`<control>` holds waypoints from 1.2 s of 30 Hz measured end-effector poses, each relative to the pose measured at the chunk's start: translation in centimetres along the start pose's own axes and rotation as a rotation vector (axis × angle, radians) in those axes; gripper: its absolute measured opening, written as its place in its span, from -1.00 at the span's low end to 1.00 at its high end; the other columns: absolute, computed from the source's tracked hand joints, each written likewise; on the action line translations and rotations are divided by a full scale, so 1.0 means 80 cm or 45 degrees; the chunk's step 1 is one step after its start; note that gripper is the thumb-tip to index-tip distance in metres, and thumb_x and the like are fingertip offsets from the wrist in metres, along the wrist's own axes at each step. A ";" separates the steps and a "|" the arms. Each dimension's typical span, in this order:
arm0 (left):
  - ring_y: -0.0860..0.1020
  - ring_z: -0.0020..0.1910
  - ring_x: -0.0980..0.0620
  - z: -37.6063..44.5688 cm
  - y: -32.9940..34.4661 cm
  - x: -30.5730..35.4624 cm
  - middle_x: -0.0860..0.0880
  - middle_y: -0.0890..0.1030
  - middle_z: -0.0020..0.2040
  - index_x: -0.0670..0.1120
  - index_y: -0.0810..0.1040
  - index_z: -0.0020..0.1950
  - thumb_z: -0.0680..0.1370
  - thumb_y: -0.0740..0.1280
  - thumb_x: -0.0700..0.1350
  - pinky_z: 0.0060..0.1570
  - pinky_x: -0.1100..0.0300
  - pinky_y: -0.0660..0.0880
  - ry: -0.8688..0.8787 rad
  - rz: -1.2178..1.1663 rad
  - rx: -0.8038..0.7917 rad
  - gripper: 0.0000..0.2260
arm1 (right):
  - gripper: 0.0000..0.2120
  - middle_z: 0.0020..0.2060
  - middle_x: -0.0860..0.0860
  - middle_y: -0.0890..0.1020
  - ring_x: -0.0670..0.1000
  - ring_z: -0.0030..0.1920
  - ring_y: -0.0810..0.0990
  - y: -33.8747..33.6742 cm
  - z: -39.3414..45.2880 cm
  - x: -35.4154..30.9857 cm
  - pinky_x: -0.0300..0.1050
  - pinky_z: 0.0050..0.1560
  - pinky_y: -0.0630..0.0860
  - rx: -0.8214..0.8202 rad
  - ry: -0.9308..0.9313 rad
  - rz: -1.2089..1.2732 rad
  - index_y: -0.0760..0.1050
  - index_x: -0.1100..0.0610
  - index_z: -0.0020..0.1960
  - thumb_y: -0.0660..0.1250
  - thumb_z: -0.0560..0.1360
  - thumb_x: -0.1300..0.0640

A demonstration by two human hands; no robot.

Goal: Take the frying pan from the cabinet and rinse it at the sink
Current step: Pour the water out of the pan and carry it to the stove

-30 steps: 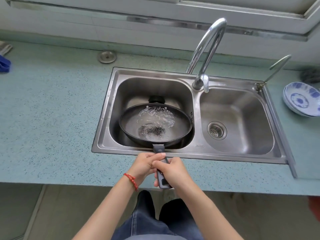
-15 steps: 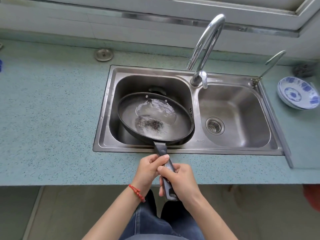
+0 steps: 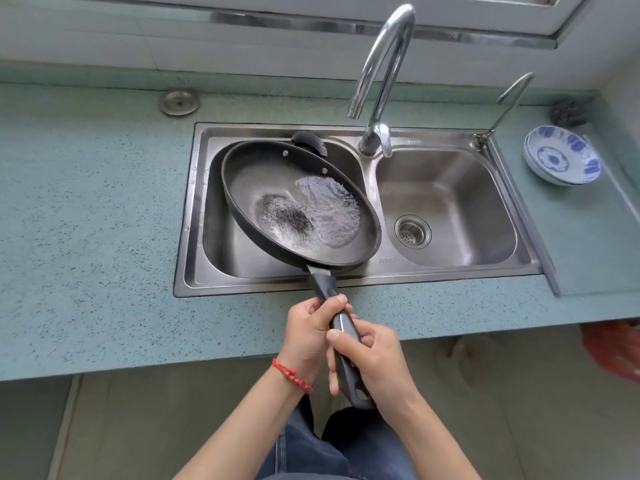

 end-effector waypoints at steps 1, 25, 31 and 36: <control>0.52 -0.52 0.02 -0.001 0.001 0.000 -0.05 0.55 -0.53 -0.18 0.53 -0.42 0.42 0.37 -0.25 -0.46 0.23 0.48 0.026 0.029 0.018 -0.80 | -0.82 -0.57 0.11 0.51 0.03 -0.65 0.48 -0.003 -0.003 0.000 -0.26 -0.57 0.41 -0.013 -0.007 0.012 0.41 0.28 -0.33 0.29 0.36 0.18; 0.57 -0.40 0.06 -0.026 0.051 -0.004 -0.05 0.60 -0.39 -0.23 0.54 -0.20 0.30 0.45 -0.21 -0.32 0.26 0.55 0.027 -0.368 -0.112 -0.84 | -0.82 -0.55 0.08 0.51 -0.01 -0.67 0.44 -0.034 -0.025 0.000 -0.32 -0.61 0.35 -0.255 -0.048 0.313 0.44 0.24 -0.28 0.35 0.24 0.13; 0.54 -0.46 0.07 -0.025 0.044 0.004 -0.03 0.54 -0.45 -0.18 0.51 -0.29 0.43 0.34 -0.23 -0.36 0.25 0.52 0.170 -0.235 0.014 -0.90 | -0.81 -0.55 0.06 0.51 -0.03 -0.67 0.45 -0.032 -0.023 0.001 -0.35 -0.63 0.32 -0.302 0.010 0.334 0.39 0.23 -0.30 0.34 0.24 0.12; 0.53 -0.46 0.06 -0.024 0.040 0.018 -0.01 0.53 -0.45 -0.17 0.52 -0.27 0.36 0.42 -0.24 -0.39 0.21 0.50 0.309 -0.147 0.109 -0.91 | -0.86 -0.52 0.03 0.53 0.00 -0.64 0.49 -0.034 -0.018 -0.014 -0.28 -0.62 0.39 -0.384 0.020 0.175 0.37 0.26 -0.18 0.30 0.33 0.24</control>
Point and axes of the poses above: each hand's wrist, its own z-axis towards the middle knuckle, its own y-axis out of the palm, x = y × z, the point moved 7 cm from there along z, towards the middle knuckle
